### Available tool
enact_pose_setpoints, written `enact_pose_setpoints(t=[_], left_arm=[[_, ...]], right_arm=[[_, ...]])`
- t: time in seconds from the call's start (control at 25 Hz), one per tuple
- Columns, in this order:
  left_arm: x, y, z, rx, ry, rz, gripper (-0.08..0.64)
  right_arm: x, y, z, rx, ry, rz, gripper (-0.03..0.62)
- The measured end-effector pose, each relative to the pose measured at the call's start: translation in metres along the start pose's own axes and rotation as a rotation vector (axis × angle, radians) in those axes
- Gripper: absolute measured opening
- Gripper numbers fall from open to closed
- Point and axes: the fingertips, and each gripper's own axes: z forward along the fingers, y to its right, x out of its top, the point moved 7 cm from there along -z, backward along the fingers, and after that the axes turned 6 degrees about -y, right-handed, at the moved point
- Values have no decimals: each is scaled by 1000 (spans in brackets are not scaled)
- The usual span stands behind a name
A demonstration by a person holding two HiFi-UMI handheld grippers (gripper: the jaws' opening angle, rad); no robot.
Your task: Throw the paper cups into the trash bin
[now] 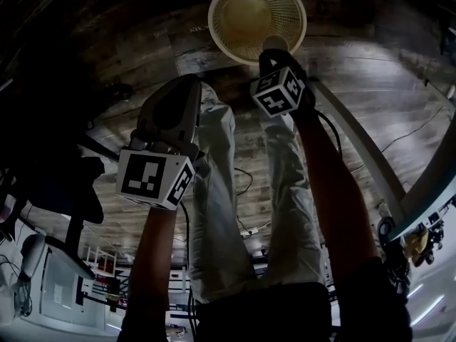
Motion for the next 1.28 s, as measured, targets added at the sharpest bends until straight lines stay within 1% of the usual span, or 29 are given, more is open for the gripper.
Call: enact_pose_setpoints(t=[0.12,0.28,0.4,0.52,0.6,0.64,0.68,0.76,0.88,0.96,1.16,1.28], left_arm=[[-3,2,3,-2,-3,-18,9],[-1,11,9,-18,5,-30,9],[2,14,13,-28,7,-22,9],[5,12,12,-24,6,-16,9],[7,11,9,-17,8,-15,9],[9,11,6,-15,9,-13,9],[11,13,4,-15,10,-11,9],[16,17,-1,-12,16,-11,9],[27,26,-9,-1,36,-7,9],[39,32,-16,2,48,11,9],[71,50,-46,14,84,38,9],[93,63,-70,31,106,52,9]], right_arm=[[-2,-1,6,2,-6,-14,20],[-2,2,7,23,12,28,24],[-2,7,4,23,25,52,61],[-2,11,-4,3,23,68,61],[-2,14,-16,-17,44,75,60],[-2,17,-23,-29,60,72,51],[-3,19,-32,-41,78,69,21],[-4,22,-50,-46,109,65,6],[-2,28,-81,-41,153,42,5],[2,30,-101,-38,169,28,5],[22,30,-166,-13,230,11,3],[34,30,-212,21,287,29,3]])
